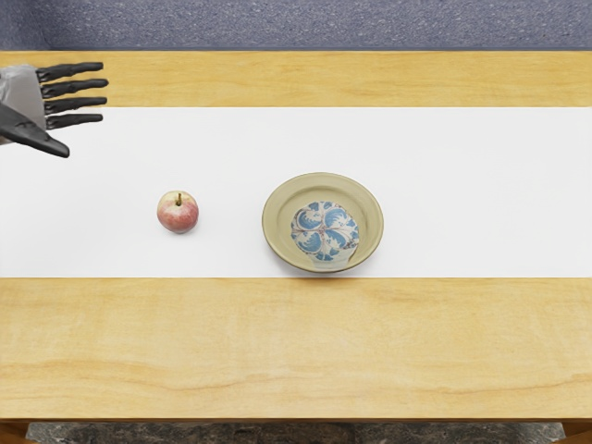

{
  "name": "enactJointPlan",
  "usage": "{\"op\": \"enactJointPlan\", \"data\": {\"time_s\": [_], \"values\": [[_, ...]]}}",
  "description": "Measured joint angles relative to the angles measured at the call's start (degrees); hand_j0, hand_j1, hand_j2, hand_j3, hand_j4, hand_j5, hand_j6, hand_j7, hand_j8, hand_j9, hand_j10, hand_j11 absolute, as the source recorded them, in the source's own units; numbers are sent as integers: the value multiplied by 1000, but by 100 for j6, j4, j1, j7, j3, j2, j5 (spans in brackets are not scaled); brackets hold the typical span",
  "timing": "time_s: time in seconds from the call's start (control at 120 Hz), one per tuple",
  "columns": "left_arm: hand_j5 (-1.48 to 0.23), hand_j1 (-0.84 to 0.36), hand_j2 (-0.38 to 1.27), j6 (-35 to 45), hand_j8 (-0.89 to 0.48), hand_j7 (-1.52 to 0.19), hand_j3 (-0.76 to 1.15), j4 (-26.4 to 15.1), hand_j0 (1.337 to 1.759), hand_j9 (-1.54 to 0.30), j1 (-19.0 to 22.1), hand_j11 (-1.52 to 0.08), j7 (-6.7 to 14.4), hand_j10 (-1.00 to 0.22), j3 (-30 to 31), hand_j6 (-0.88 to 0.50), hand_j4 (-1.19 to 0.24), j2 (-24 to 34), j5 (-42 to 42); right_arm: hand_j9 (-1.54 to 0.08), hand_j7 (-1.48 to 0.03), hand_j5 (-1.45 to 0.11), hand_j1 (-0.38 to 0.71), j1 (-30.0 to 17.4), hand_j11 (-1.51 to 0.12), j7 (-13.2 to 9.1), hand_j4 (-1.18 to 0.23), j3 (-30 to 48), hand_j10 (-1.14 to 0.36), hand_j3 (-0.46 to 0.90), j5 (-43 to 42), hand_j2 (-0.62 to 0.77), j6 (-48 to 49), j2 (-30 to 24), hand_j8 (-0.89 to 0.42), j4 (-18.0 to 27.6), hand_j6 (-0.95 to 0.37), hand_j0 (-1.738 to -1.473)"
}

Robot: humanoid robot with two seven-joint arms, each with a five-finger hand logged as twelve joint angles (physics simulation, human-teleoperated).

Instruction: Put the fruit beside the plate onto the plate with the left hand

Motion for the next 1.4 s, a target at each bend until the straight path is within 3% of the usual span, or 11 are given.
{"op": "enactJointPlan", "data": {"time_s": [0.192, 0.325, 0.467, 0.542, 0.583, 0.658, 0.775, 0.933, 1.1, 1.4], "values": [[-9, 341, 2, 227, -5, -9, 0, -2, 1658, -9, -9, -9, 112, -6, 6, -5, -5, -103, 527, 0, 0, 0, -349, -2, 0, 4, 0, 1, 0, 0, 3, 0, -17, 0, 0, -9, -1, -1658], [-10, 340, 2, 988, -7, -10, 0, -1, 1658, -10, -100, -10, 534, -7, 27, -7, -7, -322, 1167, 0, 0, 0, -349, -6, 0, 5, 0, 0, 0, 0, 3, 0, -23, 0, 0, -15, -1, -1658], [-13, 338, 2, 1972, -10, -13, 0, -10, 1658, -13, -1267, -13, 654, -10, 920, -10, -10, -794, 1456, 0, 0, 0, -349, -7, 0, 4, 0, 0, 0, 0, 2, 0, -25, 0, 0, -19, 0, -1658], [-17, 335, 3, 2722, -13, -16, 0, -12, 1658, -16, -1897, -16, 671, -13, 1657, -13, -12, -1486, 1510, 0, 0, 0, -349, -7, 0, 4, 0, 0, 0, 0, 2, 0, -25, 0, 0, -19, 0, -1658], [-24, 327, 4, 3325, -19, -24, 0, -15, 1658, -24, -2029, -24, 675, -19, 2117, -19, -18, -1972, 1520, 0, 0, 0, -349, -7, 0, 4, 0, 0, 0, 0, 2, 0, -25, 0, 0, -18, 0, -1658], [-43, 310, 7, 4180, -34, -42, 0, -36, 1658, -42, -2047, -42, 683, -34, 2745, -34, -33, -2524, 1521, 0, 0, 0, -349, -7, 0, 4, 0, 0, 0, 0, 3, 0, -25, 0, 0, -18, -1, -1658], [-54, 300, 9, 4723, -43, -54, 0, -188, 1658, -54, -2024, -54, 700, -42, 3156, -43, -42, -2726, 1518, 0, 0, 0, -349, -7, 0, 5, 0, 0, 0, 0, 3, 0, -25, 0, 0, -19, -1, -1658], [-48, 305, 8, 4917, -38, -48, 0, -460, 1658, -48, -2016, -48, 713, -38, 3381, -38, -38, -3174, 1512, 0, 0, 0, -349, -7, 0, 5, 0, 0, 0, 0, 2, 0, -26, 0, 0, -18, 0, -1658], [-48, 305, 8, 5006, -38, -48, 0, -472, 1658, -48, -1832, -48, 714, -38, 3487, -38, -37, -3439, 1506, 0, 0, 0, -349, -7, 0, 4, 0, 0, 0, 0, 2, 0, -26, 0, 0, -19, 0, -1658], [-200, 165, 31, 5819, -154, -200, 0, -329, 1658, -200, -1634, -199, 701, -154, 3653, -154, -154, -3859, 1556, 0, 0, 0, -349, -7, 0, 5, 0, 0, 0, 0, 2, 0, -26, 0, 0, -19, 0, -1658]]}}
